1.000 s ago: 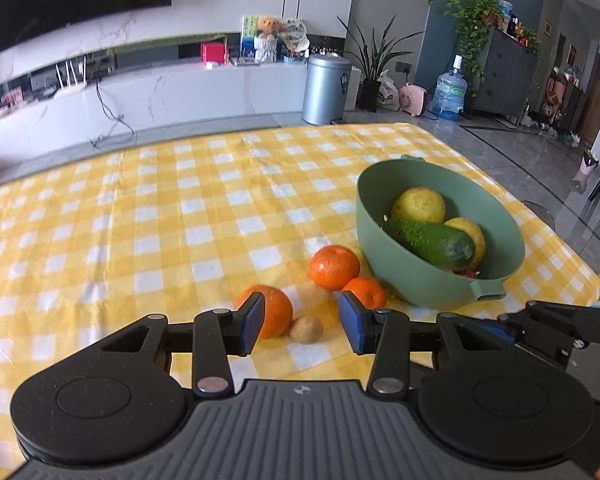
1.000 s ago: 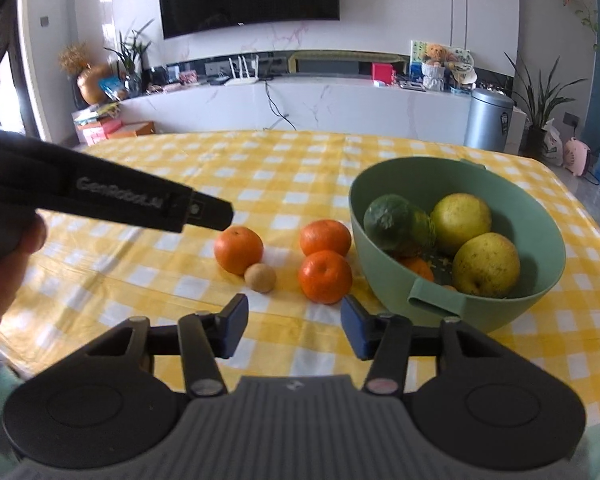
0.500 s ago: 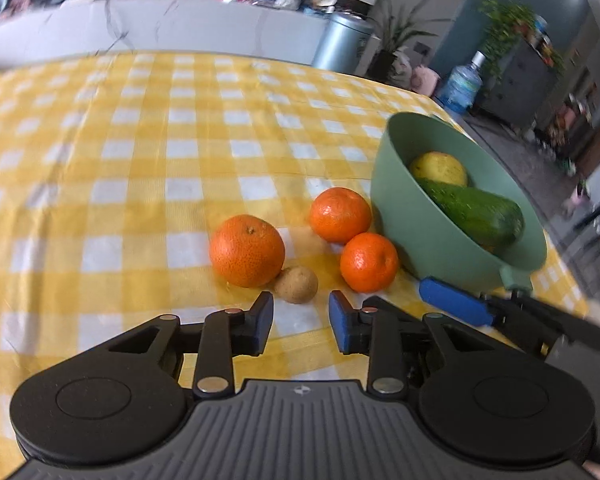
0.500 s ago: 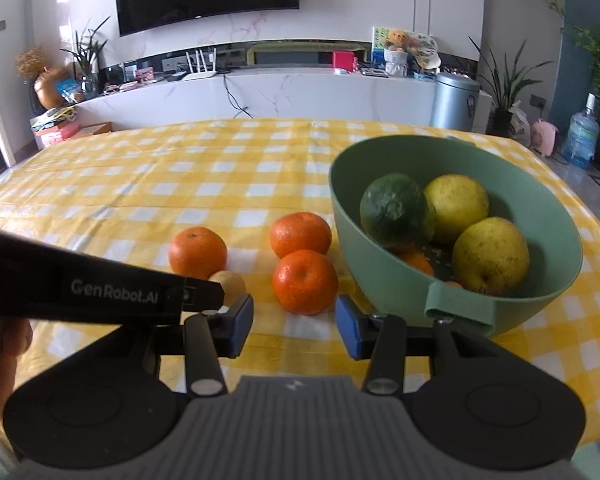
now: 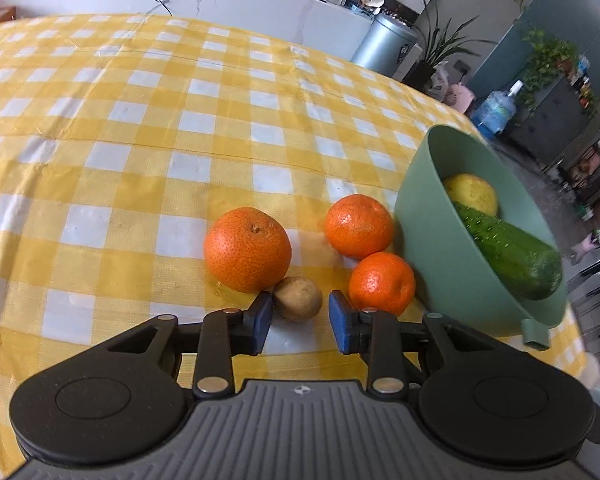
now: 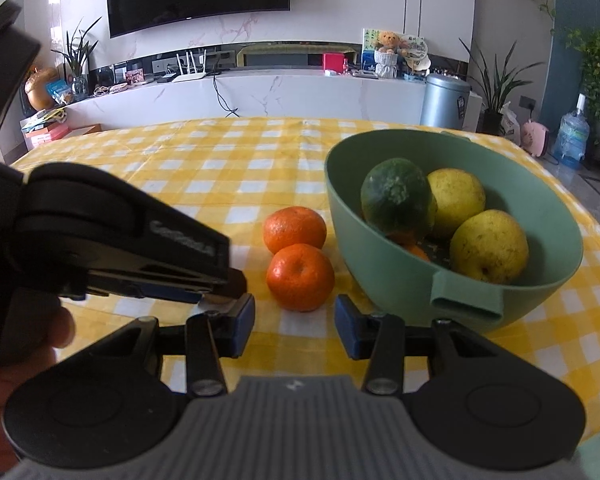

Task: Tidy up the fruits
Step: 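Grasp the small brown kiwi with the left tool while the right tool grasps an orange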

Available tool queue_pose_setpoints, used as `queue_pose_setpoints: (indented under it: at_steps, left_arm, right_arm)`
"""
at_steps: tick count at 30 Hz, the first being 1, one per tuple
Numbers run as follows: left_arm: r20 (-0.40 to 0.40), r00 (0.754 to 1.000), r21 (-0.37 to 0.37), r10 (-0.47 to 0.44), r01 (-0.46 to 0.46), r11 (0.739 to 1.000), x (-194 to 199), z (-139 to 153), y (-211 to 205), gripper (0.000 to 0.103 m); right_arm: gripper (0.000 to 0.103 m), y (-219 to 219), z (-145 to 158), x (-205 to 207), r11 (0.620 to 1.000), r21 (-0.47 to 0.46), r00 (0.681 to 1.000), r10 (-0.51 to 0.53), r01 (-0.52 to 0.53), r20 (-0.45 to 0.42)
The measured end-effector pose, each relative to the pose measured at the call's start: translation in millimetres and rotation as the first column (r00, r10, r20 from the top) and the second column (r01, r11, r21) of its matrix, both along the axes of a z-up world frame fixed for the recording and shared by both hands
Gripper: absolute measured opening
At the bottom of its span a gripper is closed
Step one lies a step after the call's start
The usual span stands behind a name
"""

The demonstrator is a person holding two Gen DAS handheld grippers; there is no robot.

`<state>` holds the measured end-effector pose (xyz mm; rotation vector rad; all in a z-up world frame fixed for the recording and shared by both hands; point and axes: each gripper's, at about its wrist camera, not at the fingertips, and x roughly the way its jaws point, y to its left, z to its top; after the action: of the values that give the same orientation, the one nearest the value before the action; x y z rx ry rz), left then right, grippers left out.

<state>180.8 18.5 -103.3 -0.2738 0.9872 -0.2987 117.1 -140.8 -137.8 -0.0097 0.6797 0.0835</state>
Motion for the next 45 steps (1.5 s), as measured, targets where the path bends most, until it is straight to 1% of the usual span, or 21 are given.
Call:
queue_pose_setpoints:
  at_steps: [3, 6, 9, 11, 15, 19, 22, 26, 31, 35, 45]
  left_arm:
    - [0.004, 1.000, 0.007, 0.008, -0.008, 1.000, 1, 0, -3, 0.037]
    - [0.000, 1.000, -0.009, 0.008, -0.008, 1.000, 0, 0, -2, 0.030]
    - [-0.007, 1.000, -0.010, 0.015, -0.015, 1.000, -1, 2, 0, 0.030]
    - [-0.004, 1.000, -0.025, 0.014, -0.014, 1.000, -4, 6, 4, 0.030]
    - [0.036, 0.999, -0.030, 0.020, -0.019, 0.999, -16, 17, 14, 0.030]
    - [0.074, 0.995, -0.002, 0.073, -0.073, 0.997, -21, 23, 26, 0.030]
    - [0.075, 0.992, -0.016, 0.103, -0.102, 0.995, -21, 25, 34, 0.030]
    - [0.068, 0.990, -0.022, 0.120, -0.119, 0.993, -18, 22, 38, 0.030]
    - [0.061, 0.992, -0.012, 0.114, -0.114, 0.993, -15, 20, 37, 0.030]
    - [0.065, 0.992, 0.005, 0.111, -0.112, 0.994, -16, 19, 36, 0.030]
    - [0.075, 0.990, 0.004, 0.118, -0.118, 0.993, -22, 25, 38, 0.030]
  right_arm:
    - [0.042, 1, -1, 0, 1.000, 0.000, 1.000, -0.018, 0.018, 0.008]
    - [0.042, 3, -4, 2, 1.000, 0.007, 1.000, -0.027, 0.027, 0.007]
    - [0.042, 2, -6, 3, 0.999, 0.021, 0.999, -0.042, 0.041, 0.006]
    - [0.042, 1, -7, 3, 0.998, 0.033, 0.998, -0.062, 0.062, 0.012]
    - [0.042, 1, -8, 4, 0.992, 0.064, 0.993, -0.114, 0.112, 0.023]
    - [0.042, 2, -12, 8, 0.985, 0.094, 0.989, -0.147, 0.143, 0.029]
    - [0.043, 3, -16, 13, 0.982, 0.100, 0.986, -0.164, 0.161, 0.026]
    - [0.051, 1, -19, 16, 0.975, 0.119, 0.980, -0.193, 0.188, 0.037]
    - [0.051, -5, -21, 21, 0.970, 0.161, 0.981, -0.191, 0.184, 0.032]
    - [0.042, -5, -21, 22, 0.974, 0.155, 0.985, -0.172, 0.166, 0.026]
    - [0.041, -7, -16, 17, 0.975, 0.175, 0.990, -0.139, 0.137, -0.004]
